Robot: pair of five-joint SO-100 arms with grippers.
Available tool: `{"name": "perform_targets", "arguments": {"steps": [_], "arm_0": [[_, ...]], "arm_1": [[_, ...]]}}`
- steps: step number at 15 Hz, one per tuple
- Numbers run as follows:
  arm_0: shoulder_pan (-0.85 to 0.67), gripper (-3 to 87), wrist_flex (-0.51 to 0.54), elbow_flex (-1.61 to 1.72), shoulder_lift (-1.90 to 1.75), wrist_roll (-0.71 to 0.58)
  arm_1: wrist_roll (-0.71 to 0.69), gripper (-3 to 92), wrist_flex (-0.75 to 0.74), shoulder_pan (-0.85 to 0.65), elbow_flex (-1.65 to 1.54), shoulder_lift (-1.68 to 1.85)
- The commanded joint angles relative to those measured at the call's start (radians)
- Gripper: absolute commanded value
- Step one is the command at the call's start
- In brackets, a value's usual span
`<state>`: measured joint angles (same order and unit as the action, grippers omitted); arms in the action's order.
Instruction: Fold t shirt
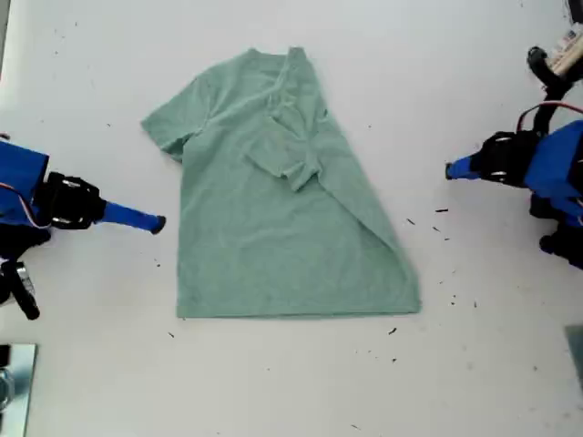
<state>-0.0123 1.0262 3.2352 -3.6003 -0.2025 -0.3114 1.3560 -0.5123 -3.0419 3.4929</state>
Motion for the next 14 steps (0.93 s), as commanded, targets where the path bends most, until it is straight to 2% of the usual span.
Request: {"name": "perform_targets", "arguments": {"steps": [1,2,3,4,6,9,10,11,12,14], "arm_0": [[-0.012,13.1,0.008,0.003,-0.006,0.198],[-0.009,13.3,0.009,0.003,-0.006,0.199],[-0.014,13.7,0.008,0.000,-0.006,0.261],[-0.046,2.2,0.009,0.000,-0.006,0.302],[-0.123,-0.1,0.000,0.002,-0.006,0.322],[-0.163,-0.2,-0.002,0.003,-0.006,0.350],[-0.118,2.2,0.008,0.003,-0.006,0.308],[-0.132,4.1,0.008,-0.002,-0.006,0.196],[-0.149,-0.1,0.015,-0.014,-0.006,0.206],[-0.132,-0.2,-0.020,-0.103,0.003,0.232]], "arm_1": [[0.115,3.1,-0.015,0.107,-0.063,0.015],[0.235,3.3,-0.015,0.100,-0.063,0.015],[0.261,3.8,-0.015,0.086,-0.063,0.015],[0.255,4.0,-0.015,0.081,-0.063,0.015],[0.092,4.3,-0.015,0.071,-0.063,0.015],[0.078,2.6,-0.015,0.029,-0.063,0.015],[0.015,2.6,-0.015,0.018,-0.063,0.015],[0.009,2.9,-0.017,0.005,-0.063,0.015],[0.012,3.6,-0.017,-0.003,-0.063,0.015],[0.020,4.2,-0.031,0.020,-0.067,0.015]]}}
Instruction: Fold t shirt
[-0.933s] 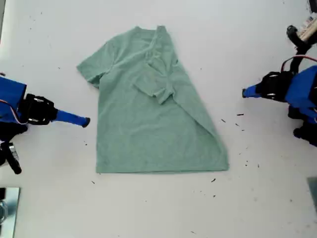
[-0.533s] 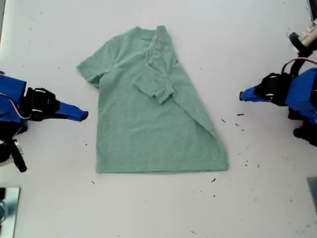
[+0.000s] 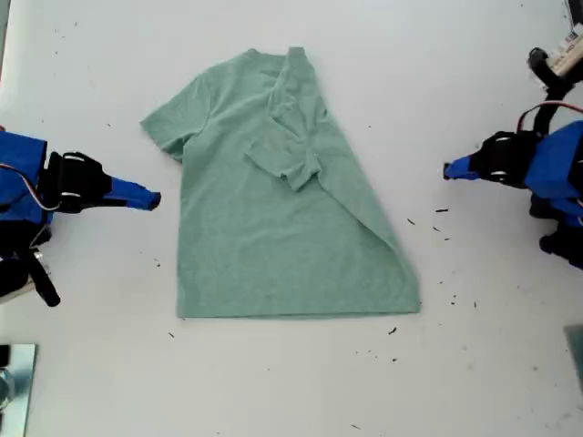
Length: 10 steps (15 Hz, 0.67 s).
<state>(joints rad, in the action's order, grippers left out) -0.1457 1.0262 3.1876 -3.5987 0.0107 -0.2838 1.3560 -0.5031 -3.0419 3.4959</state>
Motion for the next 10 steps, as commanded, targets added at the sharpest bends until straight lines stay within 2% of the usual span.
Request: {"name": "perform_targets", "arguments": {"steps": [1,3,4,7,9,10], "arm_0": [[-0.003,-0.2,-0.006,-0.133,0.074,0.060],[-0.025,-0.2,0.057,-0.399,0.411,0.078],[-0.060,-0.2,0.155,-0.586,0.611,0.051],[-0.267,-0.2,0.502,-1.074,1.092,-0.149],[-0.376,-0.2,0.534,-1.200,1.210,-0.252],[-0.422,5.3,0.540,-1.215,1.273,-0.296]], "arm_1": [[-0.005,4.2,-0.031,0.021,-0.069,0.012],[-0.012,3.9,-0.032,0.012,-0.069,0.012],[-0.014,3.5,-0.032,0.008,-0.069,0.012],[-0.031,2.6,-0.032,0.002,-0.069,0.012],[-0.051,2.6,-0.032,0.005,-0.069,0.012],[-0.055,2.6,-0.032,0.006,-0.069,0.012]]}}
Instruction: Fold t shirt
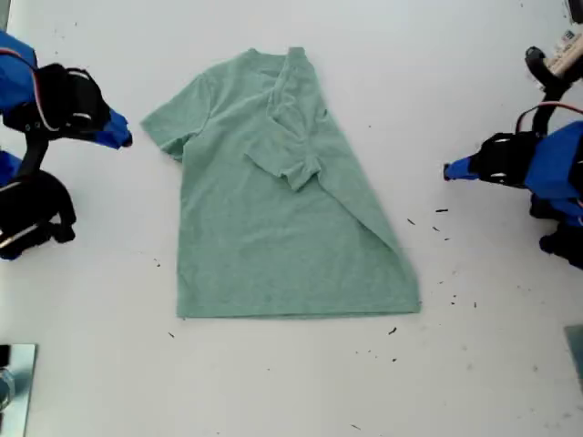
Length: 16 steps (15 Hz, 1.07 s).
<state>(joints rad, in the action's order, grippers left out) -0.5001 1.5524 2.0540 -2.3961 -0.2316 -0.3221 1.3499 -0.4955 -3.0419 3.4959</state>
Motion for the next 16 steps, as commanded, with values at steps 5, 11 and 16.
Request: {"name": "perform_targets", "arguments": {"steps": [5,11,16], "arm_0": [[-0.143,32.5,0.012,-0.104,0.262,-0.097],[-0.290,31.7,-0.046,-0.063,0.307,-0.169],[-0.341,31.1,-0.357,0.150,0.506,-0.196]], "arm_1": [[-0.043,2.6,-0.026,0.002,-0.069,0.012],[-0.058,2.6,-0.026,0.011,-0.069,0.012],[-0.060,2.6,-0.026,0.018,-0.069,0.012]]}}
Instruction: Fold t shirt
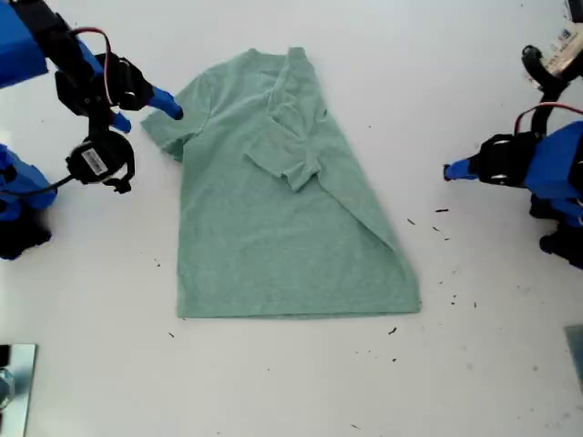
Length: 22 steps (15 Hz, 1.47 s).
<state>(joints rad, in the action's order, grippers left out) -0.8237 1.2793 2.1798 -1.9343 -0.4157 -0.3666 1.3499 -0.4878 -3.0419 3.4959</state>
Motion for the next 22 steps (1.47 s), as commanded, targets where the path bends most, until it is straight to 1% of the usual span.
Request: {"name": "perform_targets", "arguments": {"steps": [1,2,4,5,6,8,11,12,14,16,17,19,20,22], "arm_0": [[-0.008,29.8,-0.137,0.037,0.115,-0.012],[-0.005,24.2,-0.169,0.034,0.183,-0.012],[-0.014,2.1,-0.210,0.032,0.233,-0.015],[0.003,-0.2,-0.196,0.017,0.199,-0.009],[0.034,-0.2,-0.169,-0.008,0.114,0.003],[0.058,-0.2,-0.074,-0.104,-0.008,0.018],[0.044,-0.2,0.034,-0.233,-0.114,0.011],[0.046,-0.2,0.055,-0.270,-0.147,0.011],[0.074,-0.2,0.043,-0.310,-0.121,0.008],[0.158,-0.2,-0.023,-0.387,-0.014,0.018],[0.213,-0.2,-0.046,-0.479,0.084,0.020],[0.299,-0.2,-0.052,-0.752,0.350,0.014],[0.330,-0.2,-0.038,-0.927,0.488,0.000],[0.360,-0.2,0.046,-1.292,0.762,-0.049]], "arm_1": [[-0.015,2.6,-0.026,0.012,-0.069,0.012],[-0.017,2.6,-0.026,0.012,-0.069,0.012],[-0.017,2.6,-0.026,0.012,-0.069,0.012],[-0.017,2.6,-0.026,0.012,-0.069,0.012],[-0.017,2.6,-0.026,0.012,-0.069,0.012],[-0.015,2.6,-0.026,0.006,-0.069,0.012],[-0.014,2.6,-0.026,0.006,-0.069,0.012],[-0.009,2.6,-0.026,0.014,-0.069,0.012],[-0.003,2.6,-0.026,0.018,-0.069,0.012],[-0.002,2.6,-0.026,0.018,-0.069,0.012],[0.000,2.6,-0.026,0.018,-0.069,0.012],[0.003,2.6,-0.026,0.018,-0.069,0.012],[0.003,2.6,-0.026,0.020,-0.069,0.012],[0.011,2.6,-0.026,0.028,-0.069,0.012]]}}
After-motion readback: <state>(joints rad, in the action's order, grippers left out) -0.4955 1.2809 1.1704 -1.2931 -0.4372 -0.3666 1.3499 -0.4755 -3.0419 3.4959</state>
